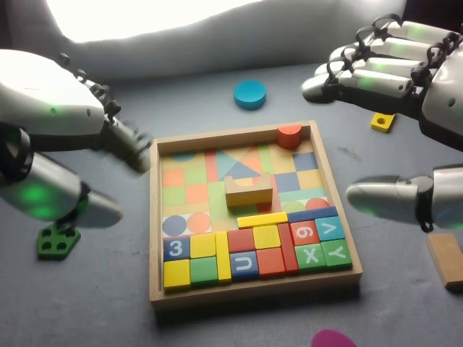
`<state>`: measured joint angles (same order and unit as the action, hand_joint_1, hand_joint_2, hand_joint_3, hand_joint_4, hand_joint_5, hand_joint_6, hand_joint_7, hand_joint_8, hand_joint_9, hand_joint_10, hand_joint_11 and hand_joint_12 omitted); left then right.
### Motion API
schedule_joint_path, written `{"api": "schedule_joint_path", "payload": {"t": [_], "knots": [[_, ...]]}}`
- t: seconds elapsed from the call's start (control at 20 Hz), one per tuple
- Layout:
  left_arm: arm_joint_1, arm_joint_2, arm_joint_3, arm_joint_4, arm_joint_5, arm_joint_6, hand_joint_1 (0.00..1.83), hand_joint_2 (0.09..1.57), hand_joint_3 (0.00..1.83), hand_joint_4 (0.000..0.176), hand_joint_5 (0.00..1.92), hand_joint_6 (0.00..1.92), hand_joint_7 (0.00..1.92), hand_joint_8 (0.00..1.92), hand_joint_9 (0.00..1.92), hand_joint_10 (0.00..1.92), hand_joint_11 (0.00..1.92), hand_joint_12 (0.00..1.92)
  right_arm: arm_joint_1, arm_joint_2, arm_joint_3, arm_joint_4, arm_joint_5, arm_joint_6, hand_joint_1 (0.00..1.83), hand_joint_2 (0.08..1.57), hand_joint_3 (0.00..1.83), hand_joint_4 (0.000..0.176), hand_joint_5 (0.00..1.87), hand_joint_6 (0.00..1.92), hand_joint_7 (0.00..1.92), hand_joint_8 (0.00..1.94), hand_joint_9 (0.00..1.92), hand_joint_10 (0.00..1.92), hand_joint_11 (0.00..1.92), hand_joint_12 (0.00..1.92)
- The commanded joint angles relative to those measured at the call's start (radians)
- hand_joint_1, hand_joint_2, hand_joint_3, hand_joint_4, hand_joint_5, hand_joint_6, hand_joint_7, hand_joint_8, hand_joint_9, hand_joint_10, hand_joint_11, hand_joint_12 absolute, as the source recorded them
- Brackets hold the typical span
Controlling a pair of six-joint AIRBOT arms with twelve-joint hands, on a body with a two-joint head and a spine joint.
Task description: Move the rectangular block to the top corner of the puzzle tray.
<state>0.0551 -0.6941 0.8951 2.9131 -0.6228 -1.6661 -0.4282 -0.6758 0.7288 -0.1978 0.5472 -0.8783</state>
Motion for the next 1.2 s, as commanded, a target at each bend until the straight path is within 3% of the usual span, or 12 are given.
{"api": "schedule_joint_path", "payload": {"t": [0.0,0.2,0.35,0.4,0.55,0.6,0.65,0.7,0.85,0.95,1.05,1.15], "knots": [[-0.01,0.002,-0.003,-0.009,0.083,0.0,0.14,1.25,0.01,0.044,0.32,0.02,0.35,0.0,0.38,0.01,0.03,1.03,0.012,0.005,-0.004,0.016,0.114,0.005,0.03,1.15,0.03,0.0,0.15,0.09,0.18,0.0,0.08,0.16,0.0,0.55],[-0.01,0.002,0.001,-0.009,0.083,0.0,0.12,1.25,0.0,0.043,0.27,0.0,0.3,0.0,0.33,0.0,0.0,1.0,0.01,0.005,-0.004,0.016,0.114,0.001,0.0,1.15,0.01,0.0,0.1,0.03,0.13,0.0,0.04,0.1,0.0,0.34],[-0.01,0.001,0.002,-0.009,0.083,0.0,0.11,1.25,0.0,0.034,0.27,0.0,0.31,0.0,0.33,0.0,0.0,0.95,-0.004,0.001,-0.003,0.02,0.117,-0.053,0.0,1.15,0.0,0.0,0.06,0.0,0.05,0.0,0.0,0.0,0.0,0.01],[-0.01,0.001,0.0,-0.009,0.084,0.0,0.11,1.25,0.0,0.039,0.29,0.01,0.31,0.0,0.32,0.0,0.0,0.95,-0.012,-0.004,-0.003,0.037,0.12,-0.083,0.0,1.14,0.0,0.0,0.05,0.0,0.04,0.0,0.0,0.0,0.0,0.0],[-0.003,0.001,-0.002,-0.008,0.091,0.001,0.07,1.25,0.0,0.048,0.29,0.0,0.3,0.0,0.31,0.0,0.0,0.95,-0.046,-0.043,0.016,0.15,0.144,-0.223,0.0,1.14,0.0,0.047,0.19,0.06,0.05,0.01,0.0,0.0,0.0,0.0],[-0.004,0.001,-0.001,-0.008,0.092,0.001,0.09,1.25,0.0,0.048,0.3,0.01,0.32,0.0,0.33,0.01,0.0,0.97,-0.052,-0.054,0.027,0.156,0.143,-0.227,0.0,1.14,0.0,0.05,0.35,0.12,0.05,0.0,0.0,0.0,0.0,0.0],[-0.004,0.001,0.002,-0.008,0.094,0.001,0.13,1.24,0.0,0.044,0.32,0.01,0.34,0.01,0.35,0.01,0.01,0.98,-0.059,-0.069,0.042,0.164,0.138,-0.228,0.0,1.13,0.0,0.037,0.53,0.2,0.08,0.02,0.0,0.0,0.0,0.0],[-0.004,0.001,0.004,-0.009,0.094,0.001,0.12,1.24,0.0,0.044,0.33,0.01,0.34,0.01,0.35,0.01,0.01,0.99,-0.065,-0.078,0.051,0.169,0.135,-0.228,0.0,1.12,0.0,0.053,0.63,0.18,0.09,0.0,0.0,0.0,0.0,0.0],[-0.009,0.001,0.013,-0.009,0.094,0.001,0.14,1.23,0.0,0.046,0.34,0.01,0.34,0.0,0.36,0.01,0.01,1.0,-0.097,-0.125,0.091,0.197,0.138,-0.243,0.0,1.12,0.0,0.039,0.76,0.21,0.07,0.0,0.0,0.0,0.0,0.0],[-0.014,0.001,0.016,-0.009,0.094,0.0,0.14,1.24,0.0,0.046,0.33,0.0,0.33,0.0,0.35,0.0,0.0,0.99,-0.113,-0.159,0.11,0.255,0.176,-0.312,0.0,1.11,0.0,0.053,0.81,0.23,0.05,0.0,0.0,0.0,0.0,0.0],[-0.03,0.0,0.015,-0.009,0.091,0.0,0.11,1.24,0.0,0.049,0.33,0.0,0.34,0.0,0.36,0.01,0.0,1.0,-0.135,-0.23,0.134,0.324,0.277,-0.476,0.0,1.1,0.0,0.051,0.82,0.22,0.03,0.0,0.0,0.0,0.0,0.0],[-0.039,0.0,0.017,-0.007,0.085,0.0,0.11,1.24,0.0,0.049,0.33,0.0,0.34,0.0,0.36,0.01,0.0,1.0,-0.141,-0.266,0.148,0.359,0.322,-0.546,0.0,1.1,0.0,0.051,0.82,0.22,0.03,0.0,0.0,0.0,0.0,0.0]]}}
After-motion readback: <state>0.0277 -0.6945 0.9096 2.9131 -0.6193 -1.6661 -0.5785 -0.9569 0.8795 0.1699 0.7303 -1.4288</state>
